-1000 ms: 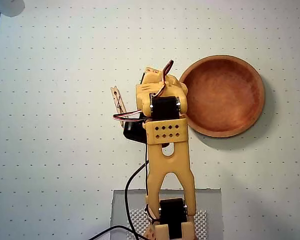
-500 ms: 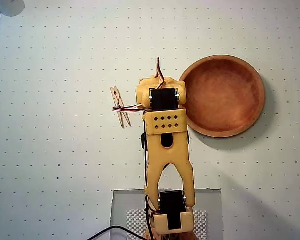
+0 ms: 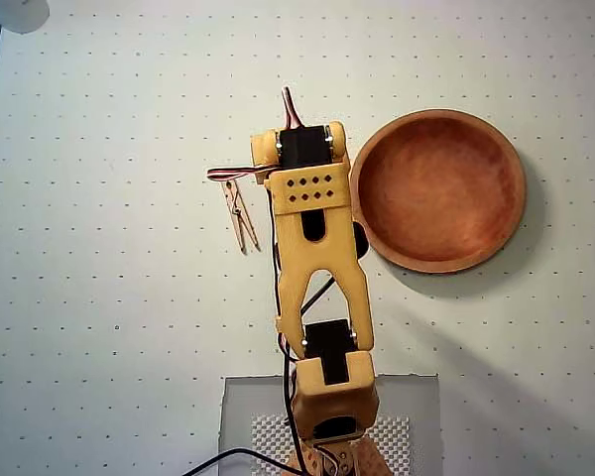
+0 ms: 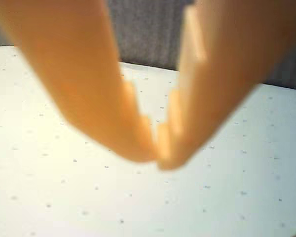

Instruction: Grasp a clothespin and put it in the bowl.

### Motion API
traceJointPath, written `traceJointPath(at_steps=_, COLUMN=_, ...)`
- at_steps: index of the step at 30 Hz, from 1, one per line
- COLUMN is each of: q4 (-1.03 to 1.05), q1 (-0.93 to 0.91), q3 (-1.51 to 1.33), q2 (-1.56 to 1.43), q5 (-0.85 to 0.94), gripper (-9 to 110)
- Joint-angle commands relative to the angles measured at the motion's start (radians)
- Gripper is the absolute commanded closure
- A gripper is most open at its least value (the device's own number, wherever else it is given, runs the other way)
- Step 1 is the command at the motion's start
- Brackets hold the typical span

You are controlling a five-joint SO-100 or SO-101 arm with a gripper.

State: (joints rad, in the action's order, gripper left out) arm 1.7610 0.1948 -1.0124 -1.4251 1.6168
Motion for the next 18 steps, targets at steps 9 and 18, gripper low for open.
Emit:
traceJointPath(at_steps=9, q4=0.029, q1=0.103, q3=0.155, q2=0.21, q5=0.003, gripper=104)
traceJointPath(at_steps=18, q4=0.029, q1=0.204, q3=0.095, q2=0.221, q5=0.006, gripper=104)
